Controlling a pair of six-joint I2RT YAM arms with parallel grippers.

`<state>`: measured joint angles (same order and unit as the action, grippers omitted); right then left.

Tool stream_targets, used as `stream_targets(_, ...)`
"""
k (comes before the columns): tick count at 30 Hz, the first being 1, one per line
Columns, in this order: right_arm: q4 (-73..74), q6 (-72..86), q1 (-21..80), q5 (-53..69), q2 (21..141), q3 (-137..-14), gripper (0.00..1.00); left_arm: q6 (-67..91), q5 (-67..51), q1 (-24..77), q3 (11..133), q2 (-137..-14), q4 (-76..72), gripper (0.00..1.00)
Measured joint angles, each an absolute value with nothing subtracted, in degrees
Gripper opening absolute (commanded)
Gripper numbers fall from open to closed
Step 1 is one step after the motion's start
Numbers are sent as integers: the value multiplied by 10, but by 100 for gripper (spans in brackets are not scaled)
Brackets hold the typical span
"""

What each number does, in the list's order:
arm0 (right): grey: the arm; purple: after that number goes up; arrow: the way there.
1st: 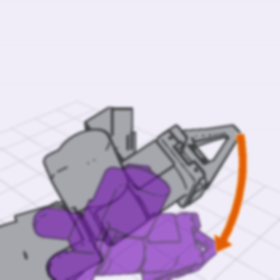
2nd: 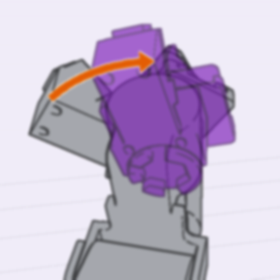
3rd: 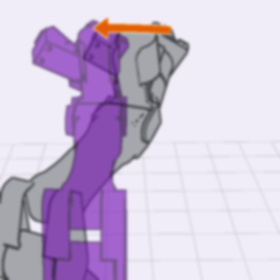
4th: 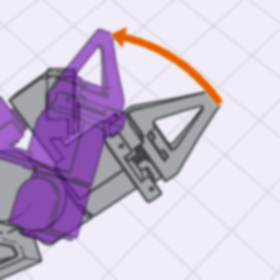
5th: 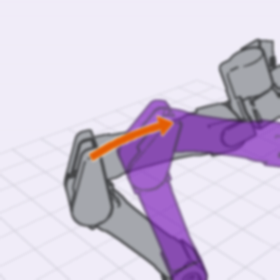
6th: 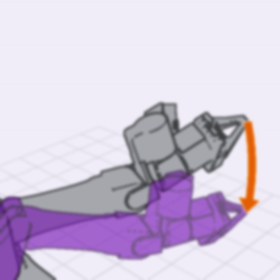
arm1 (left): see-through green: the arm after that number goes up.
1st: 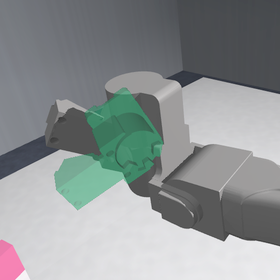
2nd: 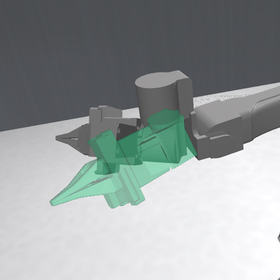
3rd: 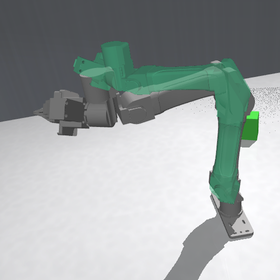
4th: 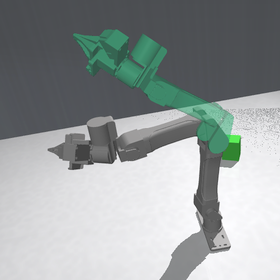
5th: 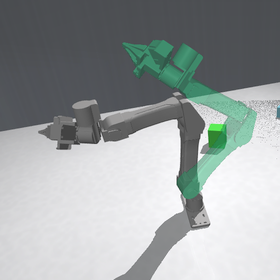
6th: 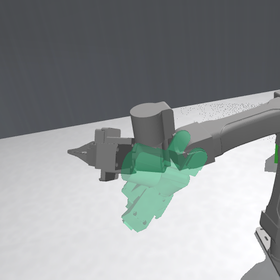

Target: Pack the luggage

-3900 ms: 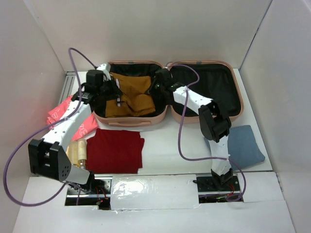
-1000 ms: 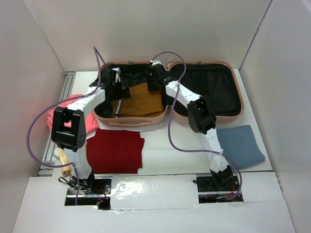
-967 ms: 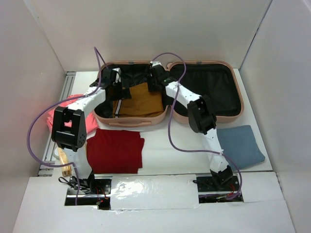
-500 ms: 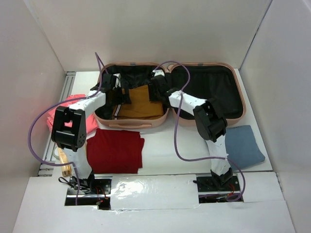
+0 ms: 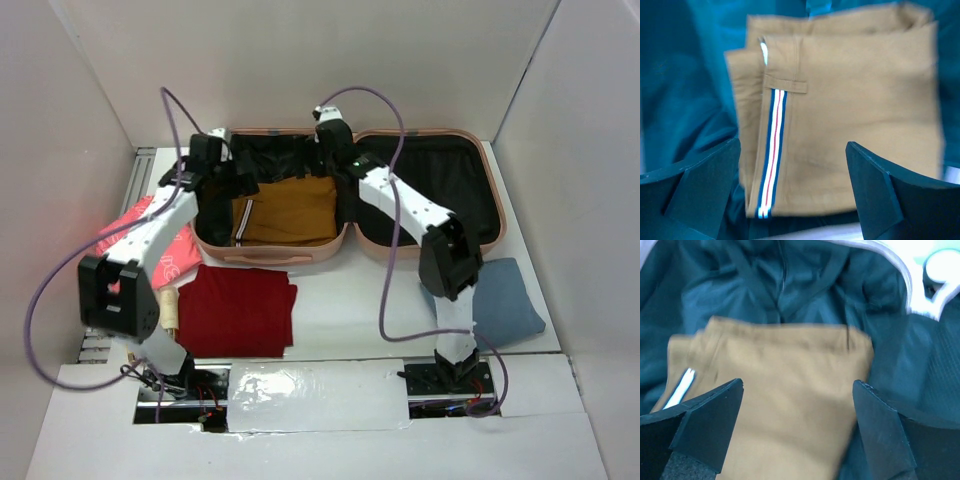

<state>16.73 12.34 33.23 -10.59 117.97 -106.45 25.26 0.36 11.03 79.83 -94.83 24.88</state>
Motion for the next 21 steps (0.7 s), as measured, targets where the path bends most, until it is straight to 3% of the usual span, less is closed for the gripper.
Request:
stream_targets(5, 157, 126, 346, -96, 1038, -912, 99, 302, 44, 70, 792, -827, 293, 99)
stream_targets(10, 149, 135, 359, -86, 916, -795, 99, 348, 81, -78, 776, -785, 345, 99)
stream_targets(14, 145, 140, 361, -84, 874, -755, 99, 364, 86, -134, 804, -855, 386, 99)
stream_targets(21, 156, 140, 361, -109, 868, -742, 99, 351, 84, -133, 924, -1037, 408, 99)
